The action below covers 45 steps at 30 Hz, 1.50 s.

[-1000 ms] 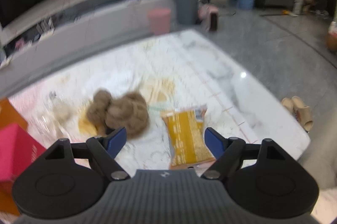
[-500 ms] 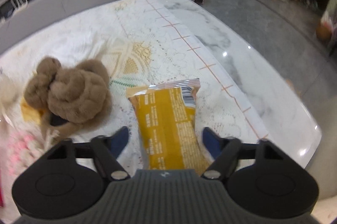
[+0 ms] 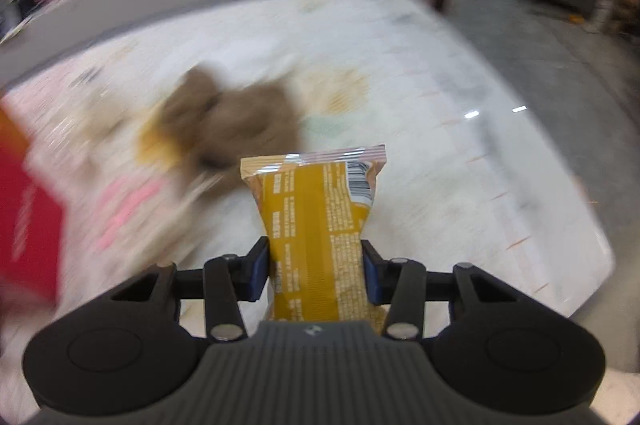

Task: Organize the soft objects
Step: 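Grasp the pink-and-white crocheted ball with the left tool while the right tool holds the packet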

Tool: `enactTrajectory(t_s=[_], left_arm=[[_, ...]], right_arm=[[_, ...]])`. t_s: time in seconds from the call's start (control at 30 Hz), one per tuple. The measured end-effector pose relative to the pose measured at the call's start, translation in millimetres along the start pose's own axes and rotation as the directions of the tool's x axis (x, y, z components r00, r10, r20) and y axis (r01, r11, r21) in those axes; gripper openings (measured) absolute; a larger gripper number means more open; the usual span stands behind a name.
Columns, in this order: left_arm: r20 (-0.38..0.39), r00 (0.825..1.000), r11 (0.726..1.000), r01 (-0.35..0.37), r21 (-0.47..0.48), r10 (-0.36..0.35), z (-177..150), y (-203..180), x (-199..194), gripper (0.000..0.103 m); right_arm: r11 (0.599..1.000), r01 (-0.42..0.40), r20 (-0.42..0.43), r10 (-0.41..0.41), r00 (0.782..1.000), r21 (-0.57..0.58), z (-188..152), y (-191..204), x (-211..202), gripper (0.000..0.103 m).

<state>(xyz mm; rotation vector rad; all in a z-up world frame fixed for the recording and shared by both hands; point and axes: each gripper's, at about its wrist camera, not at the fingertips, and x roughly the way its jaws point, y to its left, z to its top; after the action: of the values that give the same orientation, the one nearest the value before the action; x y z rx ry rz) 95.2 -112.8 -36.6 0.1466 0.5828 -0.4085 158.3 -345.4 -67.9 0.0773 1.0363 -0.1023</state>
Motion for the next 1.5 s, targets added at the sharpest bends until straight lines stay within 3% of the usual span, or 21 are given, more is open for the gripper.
enactTrajectory(t_s=[0.1, 0.23, 0.53, 0.67, 0.77, 1.07, 1.2, 1.37, 1.5], left_arm=[[0.008, 1.0, 1.0, -0.015, 0.024, 0.015, -3, -5, 1, 0.085], [0.006, 1.0, 0.998, -0.024, 0.055, 0.024, -6, -10, 2, 0.085], [-0.04, 0.999, 0.994, -0.005, 0.109, 0.009, -12, -25, 4, 0.085], [-0.044, 0.999, 0.986, -0.007, 0.166, 0.014, -11, -37, -1, 0.085], [-0.041, 0.999, 0.978, -0.009, 0.208, 0.018, -9, -50, 1, 0.085], [-0.145, 0.989, 0.989, 0.005, 0.148, 0.017, 3, -71, 39, 0.085], [-0.198, 0.98, 0.992, 0.025, 0.124, 0.0, 10, -76, 61, 0.085], [-0.181, 0.98, 0.986, -0.059, 0.157, 0.087, 14, -80, 85, 0.085], [-0.196, 0.972, 0.986, -0.106, 0.131, 0.131, 19, -80, 108, 0.085]], right_arm=[[0.996, -0.058, -0.044, 0.055, 0.998, -0.073, -7, 23, 11, 0.046], [0.99, -0.013, -0.073, 0.003, 0.997, -0.14, -8, 42, 25, 0.045], [0.995, -0.049, -0.097, 0.04, 0.994, -0.09, 2, 32, 32, 0.047], [0.985, -0.025, -0.11, 0.006, 0.994, -0.173, 3, 43, 39, 0.05], [0.972, -0.01, -0.088, -0.011, 0.996, -0.234, 4, 49, 39, 0.046], [0.969, 0.003, -0.053, -0.017, 0.998, -0.248, 11, 40, 26, 0.045], [0.981, -0.003, -0.027, -0.002, 1.0, -0.194, 17, 27, 17, 0.045], [0.986, -0.018, -0.028, 0.013, 1.0, -0.168, 17, 24, 19, 0.045], [0.991, -0.012, -0.01, 0.011, 1.0, -0.135, 21, 23, 21, 0.045]])
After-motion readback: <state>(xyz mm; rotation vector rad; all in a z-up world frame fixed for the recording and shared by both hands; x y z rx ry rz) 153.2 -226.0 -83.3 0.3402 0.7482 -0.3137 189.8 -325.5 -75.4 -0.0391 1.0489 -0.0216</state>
